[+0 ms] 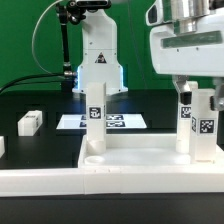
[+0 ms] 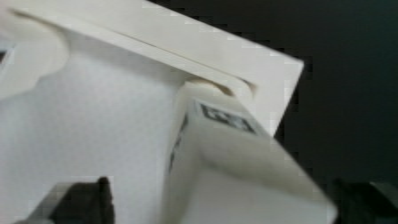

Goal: Assemble desk

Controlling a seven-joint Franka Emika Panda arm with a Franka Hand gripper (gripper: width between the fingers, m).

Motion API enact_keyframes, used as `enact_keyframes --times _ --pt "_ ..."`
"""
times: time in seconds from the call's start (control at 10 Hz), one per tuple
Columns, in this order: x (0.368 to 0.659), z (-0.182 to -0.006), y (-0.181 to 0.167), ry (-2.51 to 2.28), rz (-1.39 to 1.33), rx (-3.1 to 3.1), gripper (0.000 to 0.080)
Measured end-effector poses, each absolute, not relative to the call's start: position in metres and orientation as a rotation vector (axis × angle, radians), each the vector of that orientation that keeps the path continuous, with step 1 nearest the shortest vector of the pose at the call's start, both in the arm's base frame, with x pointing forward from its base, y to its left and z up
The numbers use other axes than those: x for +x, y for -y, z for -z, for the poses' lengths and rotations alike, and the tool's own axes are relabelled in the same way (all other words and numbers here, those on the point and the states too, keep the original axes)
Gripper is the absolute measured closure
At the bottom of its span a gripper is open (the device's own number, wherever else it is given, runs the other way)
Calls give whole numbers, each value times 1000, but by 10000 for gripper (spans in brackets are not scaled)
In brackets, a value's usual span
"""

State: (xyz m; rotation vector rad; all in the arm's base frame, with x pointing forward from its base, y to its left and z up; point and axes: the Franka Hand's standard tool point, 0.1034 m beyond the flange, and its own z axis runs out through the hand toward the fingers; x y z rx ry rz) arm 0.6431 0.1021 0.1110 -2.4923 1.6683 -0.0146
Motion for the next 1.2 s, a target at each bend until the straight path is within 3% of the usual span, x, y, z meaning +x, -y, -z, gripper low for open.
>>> enact_keyframes --times 0.4,0.8,1.0,1.1,1.2 --pt "643 -110 -101 -1210 52 -2754 153" --pt "645 -115 -104 -243 123 -3034 151" --pt "643 -112 -109 -74 116 -3067 151" --pt "643 -112 -108 -143 113 -3064 278" --pt "643 -112 -108 -200 111 -3059 278"
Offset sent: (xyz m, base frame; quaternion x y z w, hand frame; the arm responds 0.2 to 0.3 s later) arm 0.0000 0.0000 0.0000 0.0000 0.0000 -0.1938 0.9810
